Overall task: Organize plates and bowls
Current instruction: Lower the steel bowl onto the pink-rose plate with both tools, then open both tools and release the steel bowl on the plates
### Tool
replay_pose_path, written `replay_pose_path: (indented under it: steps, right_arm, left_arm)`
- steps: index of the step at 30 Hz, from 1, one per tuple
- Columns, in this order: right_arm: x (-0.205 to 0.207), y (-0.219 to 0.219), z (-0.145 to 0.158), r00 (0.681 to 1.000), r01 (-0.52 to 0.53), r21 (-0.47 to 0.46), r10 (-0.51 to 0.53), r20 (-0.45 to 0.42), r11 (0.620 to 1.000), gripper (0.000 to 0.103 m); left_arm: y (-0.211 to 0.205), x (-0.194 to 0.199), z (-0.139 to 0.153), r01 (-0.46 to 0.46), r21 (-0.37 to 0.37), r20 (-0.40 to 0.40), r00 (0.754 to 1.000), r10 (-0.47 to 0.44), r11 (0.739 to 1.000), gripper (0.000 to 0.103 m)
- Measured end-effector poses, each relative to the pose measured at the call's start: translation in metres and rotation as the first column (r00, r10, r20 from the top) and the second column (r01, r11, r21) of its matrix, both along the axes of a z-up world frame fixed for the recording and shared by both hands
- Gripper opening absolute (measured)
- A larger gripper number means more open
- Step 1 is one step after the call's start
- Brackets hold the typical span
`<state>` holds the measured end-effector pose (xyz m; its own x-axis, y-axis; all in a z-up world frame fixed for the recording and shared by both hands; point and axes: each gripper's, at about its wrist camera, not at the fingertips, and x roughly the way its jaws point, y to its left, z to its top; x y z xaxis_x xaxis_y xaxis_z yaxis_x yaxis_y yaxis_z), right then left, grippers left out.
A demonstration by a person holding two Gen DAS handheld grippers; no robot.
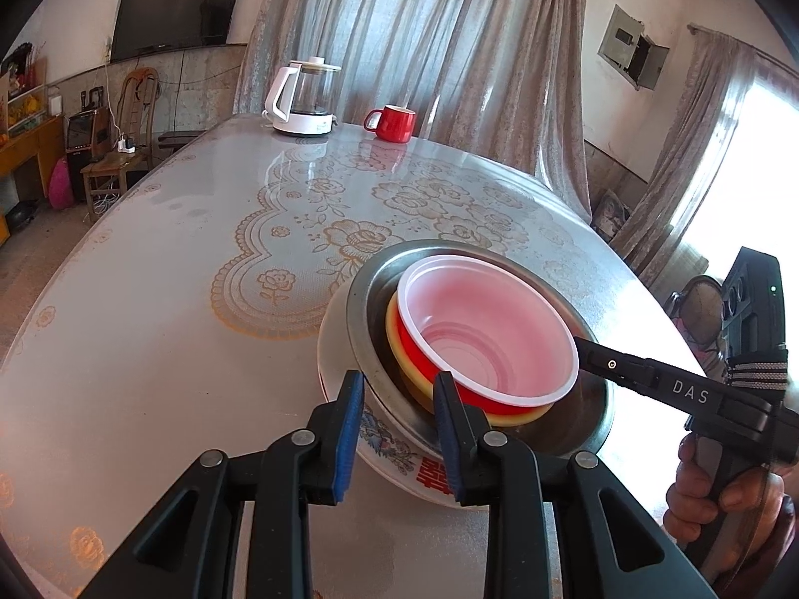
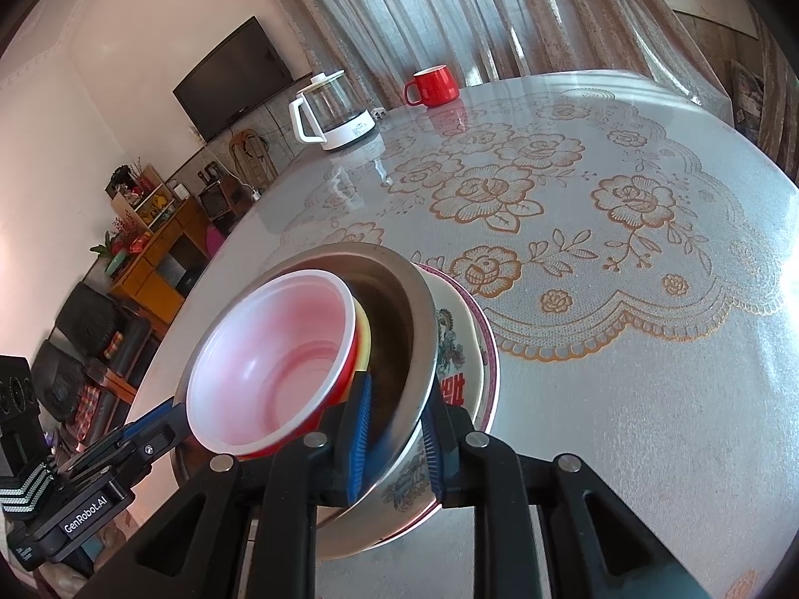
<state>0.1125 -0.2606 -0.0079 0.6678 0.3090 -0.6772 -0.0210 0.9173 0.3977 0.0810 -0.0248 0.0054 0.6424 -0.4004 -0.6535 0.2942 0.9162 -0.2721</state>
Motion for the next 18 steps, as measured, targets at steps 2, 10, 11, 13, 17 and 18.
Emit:
replay_pose_path:
  steps: [2, 10, 11, 13, 17, 18]
  right_arm:
    - [-0.005, -0.004, 0.003, 1.000, 0.002, 0.016, -0.003, 0.015, 1.000, 0.024]
    - [-0.031, -0.026, 0.021, 0.995, 0.039, 0.056, -0.044, 0.085, 0.998, 0.026]
    - [-0.033, -0.028, 0.020, 0.996, 0.043, 0.054, -0.047, 0.081, 0.998, 0.026]
    - [-0.038, -0.032, 0.016, 0.997, 0.049, 0.045, -0.052, 0.064, 0.998, 0.026]
    - [-0.044, -0.033, -0.001, 0.999, 0.037, 0.051, -0.037, 0.014, 0.998, 0.026]
    - [-0.044, -0.033, -0.006, 0.999, 0.032, 0.056, -0.032, 0.001, 0.998, 0.026]
  left_arm:
    - [0.003, -0.003, 0.003, 0.005, -0.016, 0.010, 1.000, -0.005, 1.000, 0.030]
    - [0.030, -0.018, 0.012, -0.006, -0.096, 0.038, 0.999, 0.009, 0.995, 0.032]
    - [0.036, -0.018, 0.011, -0.024, -0.106, 0.031, 0.999, 0.027, 0.994, 0.032]
    - [0.049, -0.016, 0.007, -0.072, -0.122, 0.012, 0.997, 0.074, 0.990, 0.032]
    - [0.064, -0.008, -0.002, -0.123, -0.136, -0.032, 0.992, 0.120, 0.983, 0.031]
    - [0.064, -0.006, -0.005, -0.122, -0.135, -0.040, 0.992, 0.117, 0.983, 0.031]
